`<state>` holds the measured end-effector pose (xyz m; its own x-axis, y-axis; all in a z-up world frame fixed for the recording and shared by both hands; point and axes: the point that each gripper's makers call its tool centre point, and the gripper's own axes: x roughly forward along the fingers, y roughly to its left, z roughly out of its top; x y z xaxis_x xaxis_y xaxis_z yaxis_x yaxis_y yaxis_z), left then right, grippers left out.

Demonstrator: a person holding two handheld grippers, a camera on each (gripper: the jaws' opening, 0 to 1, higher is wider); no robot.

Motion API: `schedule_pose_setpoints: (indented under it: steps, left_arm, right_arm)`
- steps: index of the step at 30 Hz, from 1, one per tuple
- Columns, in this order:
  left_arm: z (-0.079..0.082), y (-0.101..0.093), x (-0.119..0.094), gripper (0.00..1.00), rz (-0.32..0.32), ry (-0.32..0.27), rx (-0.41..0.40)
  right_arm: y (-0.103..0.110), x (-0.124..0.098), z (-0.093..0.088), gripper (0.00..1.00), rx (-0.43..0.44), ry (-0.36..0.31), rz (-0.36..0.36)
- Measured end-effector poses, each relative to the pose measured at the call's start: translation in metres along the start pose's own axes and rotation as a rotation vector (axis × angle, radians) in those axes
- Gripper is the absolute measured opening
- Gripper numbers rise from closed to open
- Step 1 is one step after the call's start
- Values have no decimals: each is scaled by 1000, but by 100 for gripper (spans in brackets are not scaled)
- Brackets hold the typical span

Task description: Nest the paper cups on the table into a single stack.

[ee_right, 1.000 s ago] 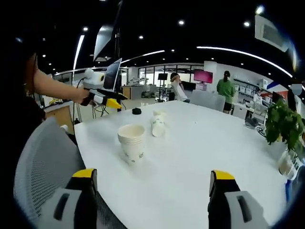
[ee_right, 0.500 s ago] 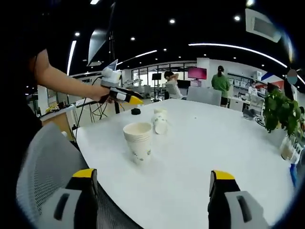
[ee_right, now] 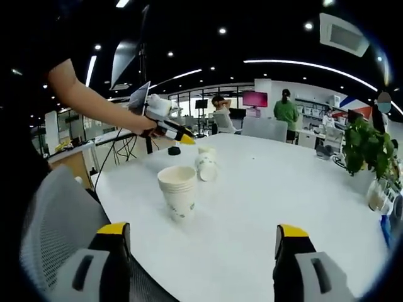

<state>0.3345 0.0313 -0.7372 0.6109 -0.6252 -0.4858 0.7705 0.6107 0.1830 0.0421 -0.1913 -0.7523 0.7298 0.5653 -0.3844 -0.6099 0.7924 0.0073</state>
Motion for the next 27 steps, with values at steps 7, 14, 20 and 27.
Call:
schedule_pose_setpoints:
  steps: [7,14,20,27]
  left_arm:
    - [-7,0,17,28,-40,70,124]
    - [-23,6,30,22,-109,201,375]
    - [-27,3,38,13,-180,280,556]
    - [-31,-4,47,8,-235,310,604]
  right_arm:
    - [-2,1,-1,94,-7,10,-4]
    - [-1,2,-5,91,-20,30,-7]
    - [-5,2,-6,89,-8,37,-24]
    - [-7,2,-8,88,-1,45,-30]
